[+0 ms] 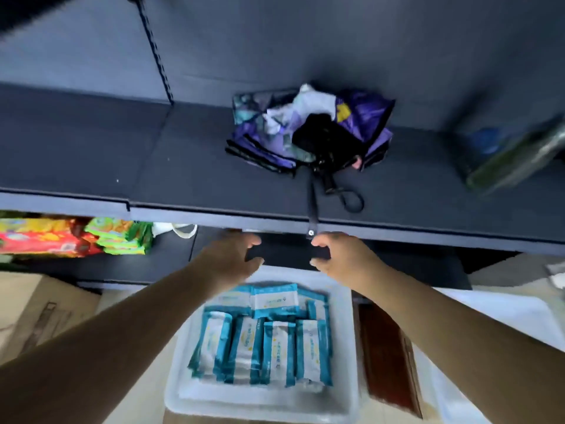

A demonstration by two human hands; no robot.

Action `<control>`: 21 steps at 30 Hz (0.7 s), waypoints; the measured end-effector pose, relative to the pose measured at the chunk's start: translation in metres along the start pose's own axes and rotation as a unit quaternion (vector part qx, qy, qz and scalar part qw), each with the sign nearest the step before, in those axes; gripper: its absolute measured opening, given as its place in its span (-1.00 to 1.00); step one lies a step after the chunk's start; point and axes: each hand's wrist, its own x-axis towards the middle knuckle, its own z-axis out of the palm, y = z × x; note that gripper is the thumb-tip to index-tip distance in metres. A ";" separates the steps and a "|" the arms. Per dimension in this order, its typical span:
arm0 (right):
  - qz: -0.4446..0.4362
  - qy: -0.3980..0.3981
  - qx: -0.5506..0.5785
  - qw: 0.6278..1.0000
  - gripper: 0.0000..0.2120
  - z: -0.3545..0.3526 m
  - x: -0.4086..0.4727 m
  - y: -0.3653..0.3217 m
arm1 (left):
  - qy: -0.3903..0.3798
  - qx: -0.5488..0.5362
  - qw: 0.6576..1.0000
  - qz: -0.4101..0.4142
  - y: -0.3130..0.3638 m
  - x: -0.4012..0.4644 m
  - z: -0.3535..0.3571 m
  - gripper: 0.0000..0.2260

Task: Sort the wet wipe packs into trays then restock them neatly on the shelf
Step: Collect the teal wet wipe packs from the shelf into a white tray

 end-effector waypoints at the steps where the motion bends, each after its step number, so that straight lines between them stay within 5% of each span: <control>1: -0.009 -0.017 -0.021 1.000 -0.59 -0.006 -0.002 -0.001 | -0.016 0.035 0.999 0.025 0.000 -0.001 -0.004 -0.61; 4: -0.037 -0.005 -0.060 0.997 -0.61 -0.061 -0.015 -0.021 | 0.005 0.092 0.992 0.086 0.023 -0.002 -0.052 -0.64; 13: -0.096 0.226 -0.119 0.962 -0.71 -0.257 -0.136 -0.069 | 0.229 0.115 0.924 0.285 0.160 -0.054 -0.223 -0.76; 21: -0.064 0.349 -0.061 0.933 -0.80 -0.345 -0.165 -0.017 | 0.335 0.063 0.891 0.300 0.254 -0.016 -0.265 -0.79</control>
